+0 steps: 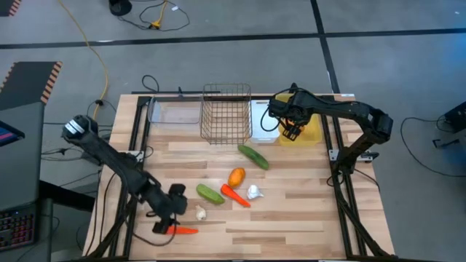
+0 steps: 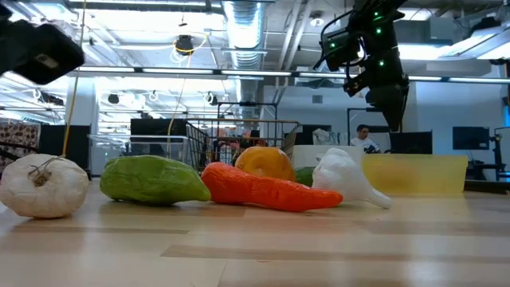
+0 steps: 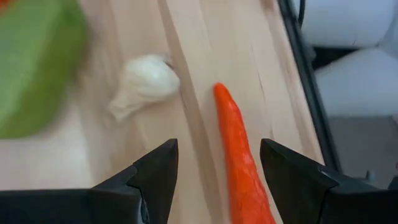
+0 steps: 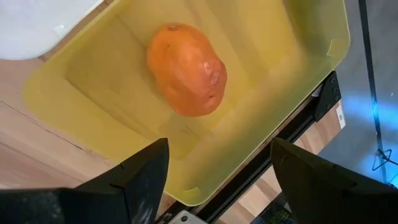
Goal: Sort produce into baskets
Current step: Put the bottom carrot into the wire basket
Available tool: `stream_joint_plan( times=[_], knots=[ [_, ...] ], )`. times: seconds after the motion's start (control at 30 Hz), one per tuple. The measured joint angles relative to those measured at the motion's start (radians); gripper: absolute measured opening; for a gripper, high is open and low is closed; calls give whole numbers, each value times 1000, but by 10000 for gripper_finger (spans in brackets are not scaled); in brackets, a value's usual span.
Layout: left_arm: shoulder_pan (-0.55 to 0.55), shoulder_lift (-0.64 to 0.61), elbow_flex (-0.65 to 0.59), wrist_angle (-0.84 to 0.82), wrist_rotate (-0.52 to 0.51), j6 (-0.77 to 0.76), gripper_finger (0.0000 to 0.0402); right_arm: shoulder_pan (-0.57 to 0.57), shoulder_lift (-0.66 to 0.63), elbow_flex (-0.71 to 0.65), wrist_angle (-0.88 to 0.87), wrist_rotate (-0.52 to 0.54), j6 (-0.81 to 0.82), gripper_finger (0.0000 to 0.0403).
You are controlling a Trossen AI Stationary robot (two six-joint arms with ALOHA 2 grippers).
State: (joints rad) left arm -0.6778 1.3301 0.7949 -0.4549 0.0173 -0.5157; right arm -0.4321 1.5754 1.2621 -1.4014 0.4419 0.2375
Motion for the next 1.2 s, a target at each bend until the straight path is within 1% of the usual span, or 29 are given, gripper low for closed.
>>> stream_joint_plan(
  times=[0.2, 0.33, 0.43, 0.57, 0.7, 0.93, 1.2],
  knots=[
    [-47, 190, 41, 3, 10, -97, 214, 0, 0, 0, 0, -9, 0, 308],
    [-64, 289, 82, 3, 77, -148, 214, 0, 0, 0, 0, -25, 0, 308],
    [-75, 335, 123, 4, 101, -140, 214, 0, 0, 0, 0, -25, 0, 308],
    [-77, 356, 154, 6, 97, -125, 214, 0, 0, 0, 0, -25, 0, 308],
    [-77, 357, 151, -6, 35, -163, 214, 6, 0, 0, 0, -26, 24, 308],
    [-104, 357, 151, -5, -51, -167, 214, 26, 0, 0, 0, -26, 24, 308],
    [-130, 357, 150, -2, -91, -184, 211, 62, 0, 0, 0, -26, 25, 308]
  ],
)
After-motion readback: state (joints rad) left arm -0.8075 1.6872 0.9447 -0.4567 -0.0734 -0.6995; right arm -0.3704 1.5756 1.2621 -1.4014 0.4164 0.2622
